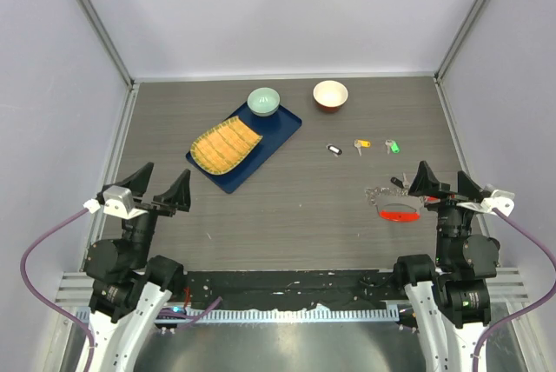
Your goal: Put the keys on the keyring
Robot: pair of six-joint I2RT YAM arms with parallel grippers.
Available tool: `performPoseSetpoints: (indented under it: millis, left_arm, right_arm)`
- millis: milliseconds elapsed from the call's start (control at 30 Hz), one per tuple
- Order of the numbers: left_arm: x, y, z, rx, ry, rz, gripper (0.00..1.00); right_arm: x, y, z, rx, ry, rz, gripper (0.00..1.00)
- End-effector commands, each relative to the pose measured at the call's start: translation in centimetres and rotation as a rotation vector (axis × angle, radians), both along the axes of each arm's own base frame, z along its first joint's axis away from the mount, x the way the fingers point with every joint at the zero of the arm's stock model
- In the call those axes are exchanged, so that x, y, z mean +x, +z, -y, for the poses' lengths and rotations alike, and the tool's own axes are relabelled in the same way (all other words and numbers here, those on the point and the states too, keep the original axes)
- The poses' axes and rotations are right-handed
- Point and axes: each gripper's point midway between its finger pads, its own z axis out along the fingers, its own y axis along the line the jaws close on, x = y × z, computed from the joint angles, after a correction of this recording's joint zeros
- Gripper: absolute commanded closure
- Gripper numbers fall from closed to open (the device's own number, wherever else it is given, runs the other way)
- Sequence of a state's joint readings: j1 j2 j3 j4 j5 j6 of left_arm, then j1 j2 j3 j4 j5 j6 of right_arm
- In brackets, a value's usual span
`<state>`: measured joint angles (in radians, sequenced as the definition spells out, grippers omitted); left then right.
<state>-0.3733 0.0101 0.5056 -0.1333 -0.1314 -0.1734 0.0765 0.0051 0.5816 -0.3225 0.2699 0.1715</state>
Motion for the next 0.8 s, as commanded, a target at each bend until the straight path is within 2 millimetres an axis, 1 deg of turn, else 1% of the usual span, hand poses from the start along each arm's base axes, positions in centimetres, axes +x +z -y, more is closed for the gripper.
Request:
performPoseSetpoints:
  millis: [0, 100, 200, 267, 333, 367, 400, 467, 533, 567, 633, 667, 700, 767]
  left_arm:
    - [-1.5, 1.8, -0.9, -0.034, 0.016, 0.073, 0.0]
    - [-1.5, 1.9, -1.0, -0.036, 0.019, 0.076, 0.0]
    - [-1.4, 1.7, -1.0, -0.037, 0.023, 0.07, 0.0]
    - [-1.4, 1.8, -1.2, -0.047, 0.031, 0.069, 0.0]
    - [-1.4, 1.7, -1.6, -0.059, 0.048, 0.06, 0.0]
    - [-1.4, 1.7, -1.6, -0.062, 0.051, 0.057, 0.0]
    - [-1.3, 1.7, -1.7, -0.064, 0.053, 0.055, 0.0]
    - [-1.4, 1.7, -1.9, -0.071, 0.061, 0.05, 0.0]
    - [-1.4, 1.5, -2.1, -0.073, 0.073, 0.038, 0.0]
    - [-1.5, 1.6, -2.2, -0.077, 0.078, 0.037, 0.0]
    - [-1.5, 1.4, -2.3, -0.078, 0.083, 0.023, 0.0]
    - [-1.5, 1.3, -2.3, -0.079, 0.08, 0.016, 0.0]
    - [-1.6, 1.4, -2.3, -0.083, 0.078, 0.016, 0.0]
    - [-1.7, 1.0, -2.2, -0.089, 0.066, -0.009, 0.0]
  right_arm:
    - [-0.6, 1.7, -0.4, 0.006, 0.024, 0.053, 0.0]
    - [-0.5, 1.7, -1.2, -0.015, 0.068, 0.051, 0.0]
    - [-0.3, 1.7, -1.2, -0.006, 0.066, 0.048, 0.0]
    - [0.2, 1.3, -1.0, 0.017, 0.055, 0.024, 0.0]
    - [0.6, 1.2, -1.3, 0.026, 0.073, 0.002, 0.0]
    - [1.4, 0.5, -1.6, 0.028, 0.083, -0.048, 0.0]
    - [1.5, 0.6, -1.7, 0.034, 0.089, -0.062, 0.0]
    - [2.6, -0.6, -1.9, 0.066, 0.088, -0.144, 0.0]
    - [3.2, -1.0, -2.1, 0.102, 0.096, -0.172, 0.0]
    - [3.9, -1.7, -2.7, 0.111, 0.124, -0.206, 0.0]
    - [4.6, -2.2, -3.8, 0.114, 0.181, -0.242, 0.0]
    - [5.0, -2.6, -4.8, 0.12, 0.23, -0.269, 0.0]
    - [5.7, -3.6, -5.0, 0.138, 0.235, -0.313, 0.0]
    - [6.4, -5.5, -4.9, 0.201, 0.206, -0.392, 0.0]
